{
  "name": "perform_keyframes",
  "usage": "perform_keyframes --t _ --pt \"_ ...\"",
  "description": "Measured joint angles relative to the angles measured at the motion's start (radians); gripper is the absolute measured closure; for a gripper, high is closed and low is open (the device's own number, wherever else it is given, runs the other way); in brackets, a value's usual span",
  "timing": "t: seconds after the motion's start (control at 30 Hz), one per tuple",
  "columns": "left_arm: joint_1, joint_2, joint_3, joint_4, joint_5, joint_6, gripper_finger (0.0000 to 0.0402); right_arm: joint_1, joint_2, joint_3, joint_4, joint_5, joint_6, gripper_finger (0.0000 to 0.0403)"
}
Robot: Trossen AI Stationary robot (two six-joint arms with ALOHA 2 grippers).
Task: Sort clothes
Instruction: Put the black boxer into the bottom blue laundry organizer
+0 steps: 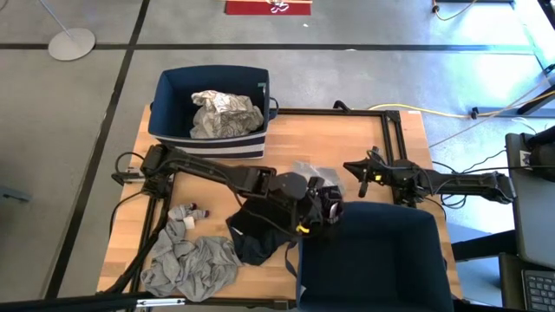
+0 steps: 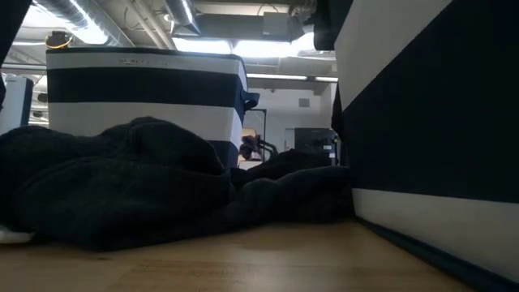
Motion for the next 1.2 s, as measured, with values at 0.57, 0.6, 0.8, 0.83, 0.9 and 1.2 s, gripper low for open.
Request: perform_keyframes --t 0.57,0.6,0.8,0.83,0.9,1.2 --pt "-0.021 -0.127 -0.001 -0.039 -0.084 0.006 0.0224 0.0 0.011 0.0 0.019 0.003 0.0 0.0368" --pt "-0.023 -0.13 -0.001 -0.045 -0.09 0.011 0.0223 0.0 0.011 0.0 0.019 0.003 0.0 0.0368" --pt "-0.026 -0.175 -0.001 -0.077 -0.126 -0.024 0.0221 0.0 0.011 0.0 0.022 0.0 0.0 0.0368" --pt "-0.026 -0.181 0.0 -0.097 -0.125 -0.031 0.0221 0.0 0.011 0.0 0.022 -0.001 0.0 0.0368" --pt "-0.029 -0.182 0.0 -0.156 -0.126 -0.034 0.0221 0.0 0.011 0.0 0.023 0.0 0.0 0.0368" --pt "-0.034 -0.187 -0.001 -0.402 -0.126 -0.09 0.0221 0.0 0.011 0.0 0.02 0.009 0.0 0.0368"
